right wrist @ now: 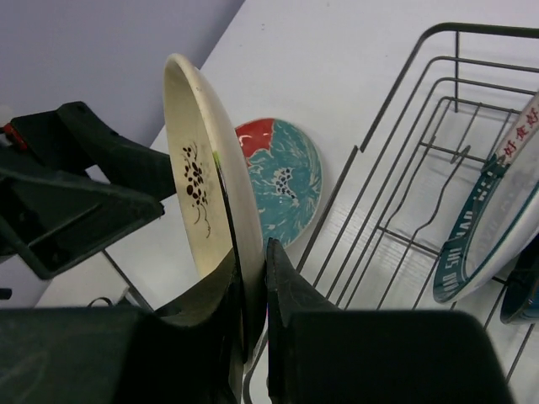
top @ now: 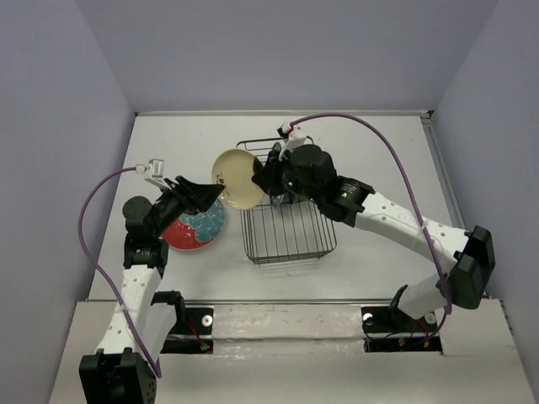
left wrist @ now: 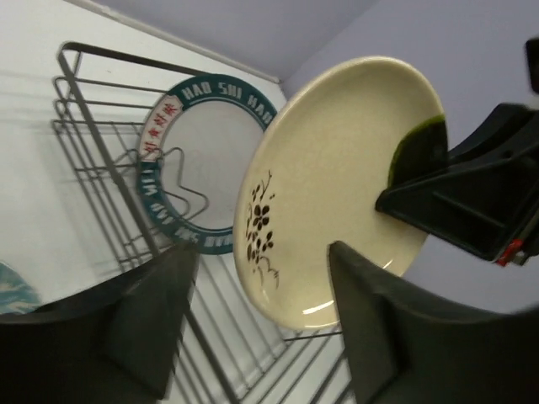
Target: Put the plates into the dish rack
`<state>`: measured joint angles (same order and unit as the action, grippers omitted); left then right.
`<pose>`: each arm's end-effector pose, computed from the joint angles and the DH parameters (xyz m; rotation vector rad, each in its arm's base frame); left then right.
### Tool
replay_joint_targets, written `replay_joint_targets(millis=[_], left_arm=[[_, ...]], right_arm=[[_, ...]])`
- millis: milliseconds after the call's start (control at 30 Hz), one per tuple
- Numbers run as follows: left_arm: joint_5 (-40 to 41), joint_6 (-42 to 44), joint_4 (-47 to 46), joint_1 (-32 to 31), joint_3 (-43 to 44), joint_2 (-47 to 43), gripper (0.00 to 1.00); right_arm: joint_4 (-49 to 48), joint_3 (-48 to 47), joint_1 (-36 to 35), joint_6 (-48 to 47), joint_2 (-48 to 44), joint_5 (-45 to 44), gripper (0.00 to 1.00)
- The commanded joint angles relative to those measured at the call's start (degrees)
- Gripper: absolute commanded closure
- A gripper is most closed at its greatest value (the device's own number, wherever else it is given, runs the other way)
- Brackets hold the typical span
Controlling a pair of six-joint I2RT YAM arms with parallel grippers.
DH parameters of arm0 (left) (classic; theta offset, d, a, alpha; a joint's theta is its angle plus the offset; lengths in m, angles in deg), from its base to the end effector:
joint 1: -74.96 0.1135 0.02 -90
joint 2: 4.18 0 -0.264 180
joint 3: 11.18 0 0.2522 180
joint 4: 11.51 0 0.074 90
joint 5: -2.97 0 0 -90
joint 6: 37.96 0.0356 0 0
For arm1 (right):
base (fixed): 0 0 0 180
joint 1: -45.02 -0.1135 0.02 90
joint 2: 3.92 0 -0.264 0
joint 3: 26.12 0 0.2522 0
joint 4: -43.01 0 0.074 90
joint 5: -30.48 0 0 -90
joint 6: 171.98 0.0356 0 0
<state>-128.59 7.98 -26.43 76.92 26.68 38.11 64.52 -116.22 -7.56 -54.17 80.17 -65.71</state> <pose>0.1758 -0.0176 0.2900 0.0404 1.5297 -1.0942 0.2151 0.2749 0.3733 -0.3366 1.9033 0.8680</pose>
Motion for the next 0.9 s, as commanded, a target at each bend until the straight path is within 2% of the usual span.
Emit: replay_joint_targets(millis=[0, 33, 67, 133, 167, 267, 367, 633, 867], left_arm=[[5.41, 11.34, 13.42, -0.46, 7.88, -2.11, 0.05], [7.96, 15.01, 15.83, -0.72, 9.81, -2.38, 0.02], [12.51, 16.61, 17.94, -1.07, 10.79, -2.55, 0.01], [16.14, 18.99, 23.03, -1.60, 12.11, -3.17, 0.01], [17.99, 20.05, 24.19, -2.21, 13.33, -3.34, 0.01], [28.25, 24.09, 28.50, -7.22, 16.75, -3.35, 0.01], [33.72, 26.12, 31.41, -11.88, 18.61, -3.34, 0.01], [36.90, 26.65, 32.46, -15.58, 16.51, -5.63, 0.01], [38.22, 26.74, 32.99, -16.63, 16.33, -6.25, 0.01]], right_arm=[[2.25, -8.38, 0.02, 0.40, 1.85, -9.25, 0.93], [6.45, -10.13, 0.02, 0.23, 2.91, -14.67, 0.93], [8.93, -11.89, 0.02, 0.22, 4.22, -17.16, 0.93], [13.85, -18.19, -0.50, 0.31, 7.30, -22.43, 0.93], [18.22, -20.32, -1.73, 0.14, 10.44, -29.16, 0.93], [24.93, -28.23, -3.14, 0.92, 16.35, -38.68, 0.93], [32.84, -35.86, -3.76, 3.73, 22.05, -45.45, 0.93], [50.15, -47.58, -4.38, 12.35, 32.00, -55.06, 0.93], [53.25, -48.73, -4.38, 14.64, 34.03, -57.35, 0.93]])
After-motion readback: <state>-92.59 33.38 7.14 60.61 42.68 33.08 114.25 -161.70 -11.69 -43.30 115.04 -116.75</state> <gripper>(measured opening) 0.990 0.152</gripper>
